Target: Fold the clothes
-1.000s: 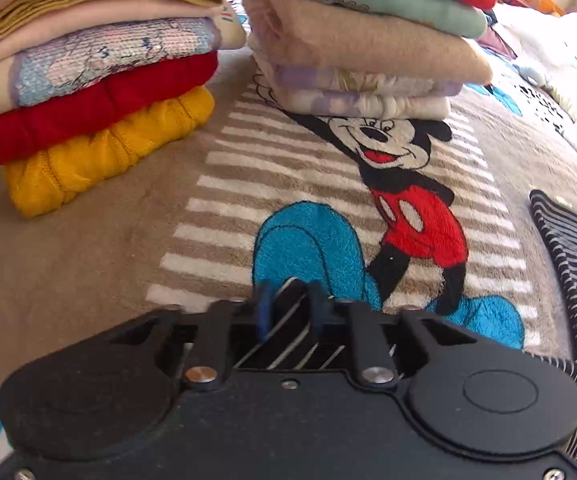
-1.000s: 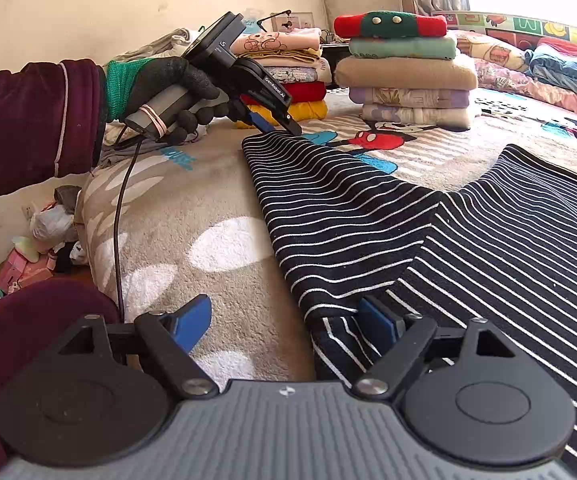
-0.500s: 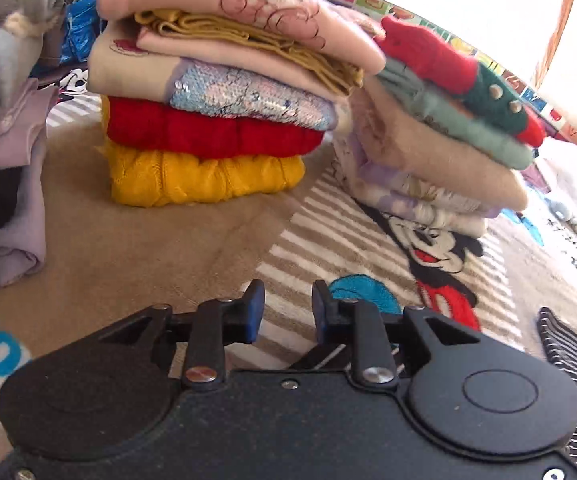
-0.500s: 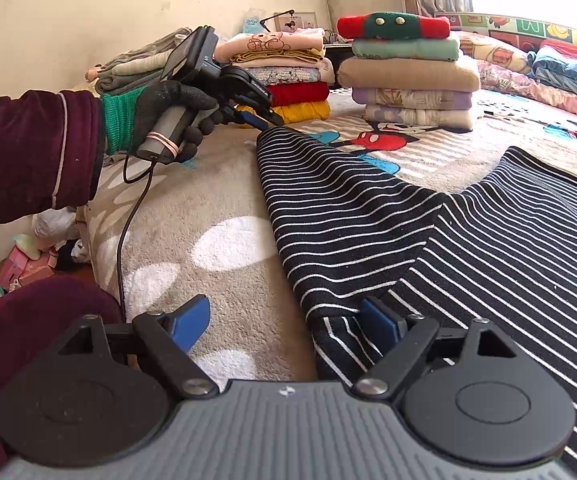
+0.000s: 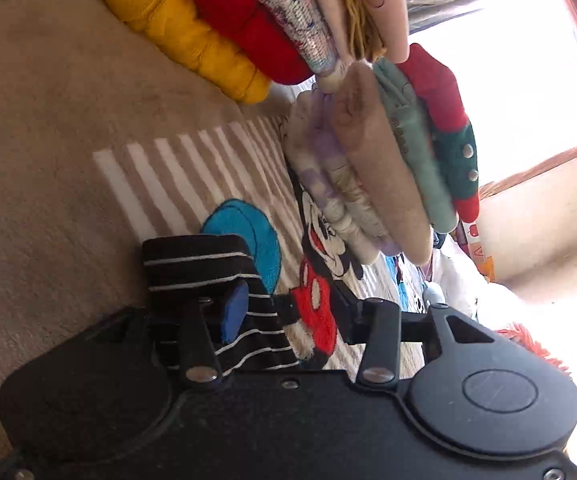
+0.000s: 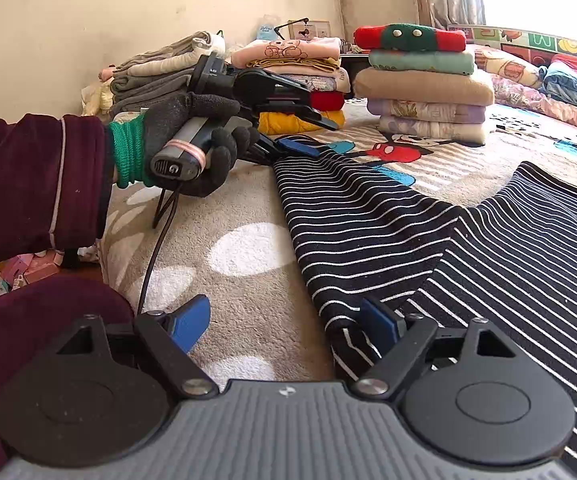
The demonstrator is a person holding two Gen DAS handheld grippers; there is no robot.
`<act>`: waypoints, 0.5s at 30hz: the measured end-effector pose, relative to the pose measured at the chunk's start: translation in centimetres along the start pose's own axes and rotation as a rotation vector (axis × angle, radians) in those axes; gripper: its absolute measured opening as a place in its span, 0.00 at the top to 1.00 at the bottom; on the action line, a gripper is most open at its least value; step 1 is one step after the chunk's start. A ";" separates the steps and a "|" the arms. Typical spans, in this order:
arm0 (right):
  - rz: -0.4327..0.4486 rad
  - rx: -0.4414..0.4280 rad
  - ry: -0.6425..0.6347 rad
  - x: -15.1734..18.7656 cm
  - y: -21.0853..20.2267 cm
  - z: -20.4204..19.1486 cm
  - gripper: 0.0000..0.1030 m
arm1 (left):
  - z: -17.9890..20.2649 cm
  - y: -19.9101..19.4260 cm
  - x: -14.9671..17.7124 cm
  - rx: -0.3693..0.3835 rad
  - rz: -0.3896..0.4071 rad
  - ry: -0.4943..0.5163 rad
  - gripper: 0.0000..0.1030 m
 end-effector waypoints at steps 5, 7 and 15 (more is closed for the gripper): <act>0.011 -0.006 0.009 -0.3 -0.1 0.1 0.21 | 3.3 0.5 4.3 0.123 -0.115 0.000 0.44; 0.006 -0.007 0.009 -0.2 0.0 0.1 0.21 | 3.1 1.7 5.4 0.117 -0.149 -0.003 0.44; -0.001 -0.014 0.034 -0.2 0.0 0.2 0.21 | 3.5 -1.1 3.4 0.147 -0.028 -0.105 0.45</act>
Point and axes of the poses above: each gripper's, at about its wrist camera, not at the fingertips, and y roughly the way its jaws point, z to its right, x to its underside, the point moved 9 cm from there along y, roughly the way its jaws point, and after that the axes turned 1 degree about x, right-handed, at the moved point
